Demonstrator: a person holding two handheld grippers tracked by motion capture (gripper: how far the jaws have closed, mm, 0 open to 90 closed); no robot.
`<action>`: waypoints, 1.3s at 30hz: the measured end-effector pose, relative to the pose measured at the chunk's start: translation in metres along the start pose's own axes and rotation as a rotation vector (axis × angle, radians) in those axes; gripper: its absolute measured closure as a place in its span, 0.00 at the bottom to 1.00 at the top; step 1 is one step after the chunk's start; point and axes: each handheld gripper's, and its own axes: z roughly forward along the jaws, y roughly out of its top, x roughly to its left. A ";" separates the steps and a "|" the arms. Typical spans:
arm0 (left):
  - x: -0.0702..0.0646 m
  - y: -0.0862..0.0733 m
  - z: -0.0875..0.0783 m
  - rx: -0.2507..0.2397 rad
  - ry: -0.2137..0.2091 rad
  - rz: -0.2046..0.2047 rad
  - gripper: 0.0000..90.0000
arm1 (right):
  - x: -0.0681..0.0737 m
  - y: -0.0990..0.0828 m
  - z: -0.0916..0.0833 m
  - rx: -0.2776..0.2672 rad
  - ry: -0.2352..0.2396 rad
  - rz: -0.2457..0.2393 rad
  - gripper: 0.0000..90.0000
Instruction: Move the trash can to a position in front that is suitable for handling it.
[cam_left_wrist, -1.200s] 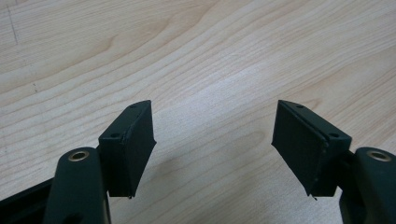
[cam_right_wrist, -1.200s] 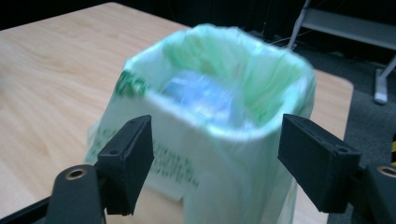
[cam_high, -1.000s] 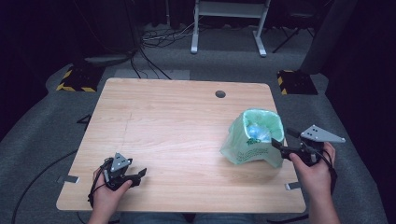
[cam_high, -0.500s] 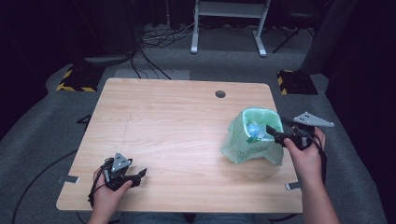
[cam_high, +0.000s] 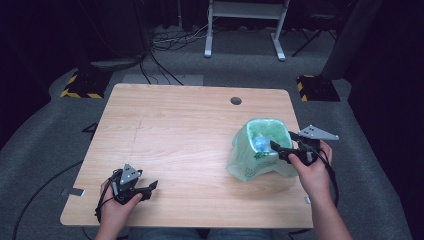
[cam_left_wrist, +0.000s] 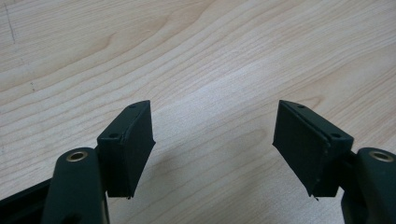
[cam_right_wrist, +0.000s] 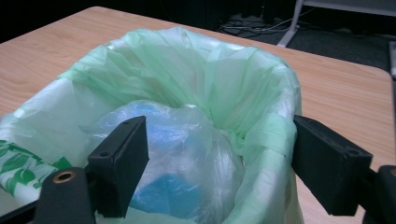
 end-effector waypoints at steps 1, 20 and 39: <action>0.000 0.000 0.000 -0.001 0.000 -0.001 0.32 | 0.004 0.000 0.001 0.003 0.010 0.001 0.24; -0.003 0.003 0.000 -0.017 -0.004 0.003 0.31 | 0.042 0.026 -0.028 -0.108 0.046 -0.072 0.29; -0.004 0.004 0.001 -0.018 -0.012 0.003 0.30 | 0.010 -0.022 0.012 0.000 0.000 -0.006 0.35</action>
